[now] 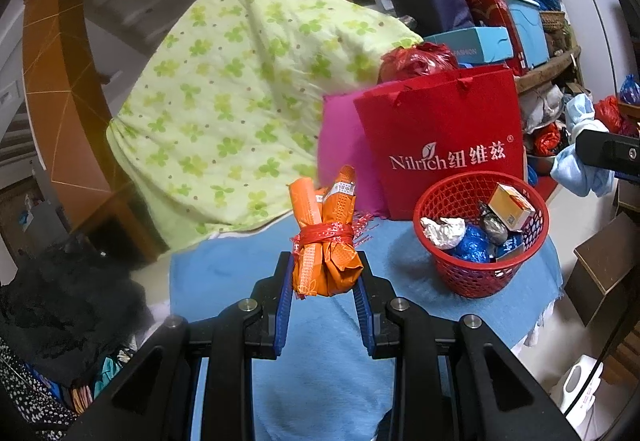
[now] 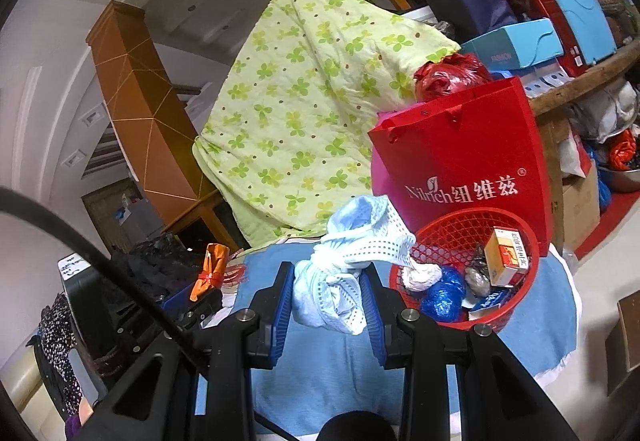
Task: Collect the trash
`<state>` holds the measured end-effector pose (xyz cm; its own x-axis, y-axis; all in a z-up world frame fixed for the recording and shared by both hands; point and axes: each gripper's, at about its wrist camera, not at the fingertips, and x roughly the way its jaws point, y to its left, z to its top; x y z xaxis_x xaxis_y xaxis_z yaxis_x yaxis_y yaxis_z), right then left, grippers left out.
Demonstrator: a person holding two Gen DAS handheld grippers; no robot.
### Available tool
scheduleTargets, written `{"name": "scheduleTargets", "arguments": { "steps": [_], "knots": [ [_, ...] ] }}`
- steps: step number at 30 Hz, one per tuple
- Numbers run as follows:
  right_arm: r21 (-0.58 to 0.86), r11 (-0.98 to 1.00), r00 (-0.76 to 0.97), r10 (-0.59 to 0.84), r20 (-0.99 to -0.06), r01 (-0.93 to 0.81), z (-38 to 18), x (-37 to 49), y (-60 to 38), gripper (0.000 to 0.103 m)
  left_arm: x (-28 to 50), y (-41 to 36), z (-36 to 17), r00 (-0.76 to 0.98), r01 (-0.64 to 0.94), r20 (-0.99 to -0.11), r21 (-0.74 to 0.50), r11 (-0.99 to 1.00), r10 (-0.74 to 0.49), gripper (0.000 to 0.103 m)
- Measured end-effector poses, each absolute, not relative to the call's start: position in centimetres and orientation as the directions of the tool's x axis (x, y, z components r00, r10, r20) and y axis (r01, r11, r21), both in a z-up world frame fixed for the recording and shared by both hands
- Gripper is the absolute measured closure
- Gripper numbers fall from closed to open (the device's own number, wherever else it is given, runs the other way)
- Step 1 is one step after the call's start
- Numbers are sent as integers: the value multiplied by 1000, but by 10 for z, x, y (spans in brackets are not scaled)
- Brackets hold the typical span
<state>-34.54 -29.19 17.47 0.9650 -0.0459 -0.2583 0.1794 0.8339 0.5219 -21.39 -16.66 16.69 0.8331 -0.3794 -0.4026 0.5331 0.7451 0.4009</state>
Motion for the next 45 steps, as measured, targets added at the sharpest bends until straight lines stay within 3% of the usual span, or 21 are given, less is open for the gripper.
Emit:
{"name": "scheduleTargets", "arguments": {
  "steps": [45],
  "knots": [
    [629, 732, 952, -87, -294, 262, 125, -371, -357, 66, -238, -243, 119, 770, 629, -502, 492, 602, -395, 73]
  ]
}}
